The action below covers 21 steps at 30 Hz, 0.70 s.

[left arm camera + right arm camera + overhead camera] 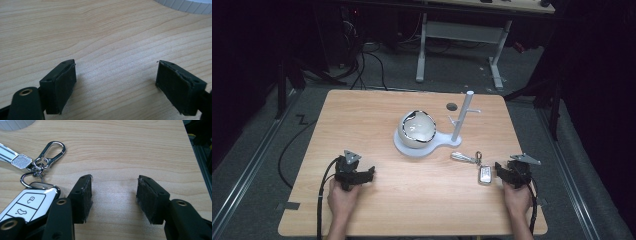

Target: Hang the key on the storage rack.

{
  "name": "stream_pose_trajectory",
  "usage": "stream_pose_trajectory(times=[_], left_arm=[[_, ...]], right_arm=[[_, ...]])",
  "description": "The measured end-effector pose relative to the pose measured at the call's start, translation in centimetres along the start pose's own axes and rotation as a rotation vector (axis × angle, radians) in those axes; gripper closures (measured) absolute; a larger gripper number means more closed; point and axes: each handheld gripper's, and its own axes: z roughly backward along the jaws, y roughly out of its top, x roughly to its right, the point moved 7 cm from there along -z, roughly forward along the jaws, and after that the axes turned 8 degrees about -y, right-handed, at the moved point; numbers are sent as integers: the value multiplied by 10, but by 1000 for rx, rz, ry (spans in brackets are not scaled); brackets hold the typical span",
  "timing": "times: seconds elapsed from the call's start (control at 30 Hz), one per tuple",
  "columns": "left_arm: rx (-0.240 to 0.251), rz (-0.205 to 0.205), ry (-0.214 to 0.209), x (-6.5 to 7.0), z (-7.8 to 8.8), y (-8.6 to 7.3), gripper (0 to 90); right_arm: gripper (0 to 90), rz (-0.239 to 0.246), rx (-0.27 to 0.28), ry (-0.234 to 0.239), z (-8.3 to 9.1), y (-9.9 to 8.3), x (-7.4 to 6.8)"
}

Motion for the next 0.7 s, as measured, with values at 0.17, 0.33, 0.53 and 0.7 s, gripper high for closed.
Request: stream_pose_trajectory(times=[0.17,0.33,0.53,0.7], left_arm=[[1,0,0,0,0,0,170],[1,0,0,0,0,0,170],[0,-1,1,0,0,0,169],[0,0,1,0,0,0,170]], right_arm=[[464,5,2,8,2,-1,-2],[468,19,5,25,3,-2,-3],[517,30,11,39,5,-4,-6],[569,37,16,30,8,-6,-7]])
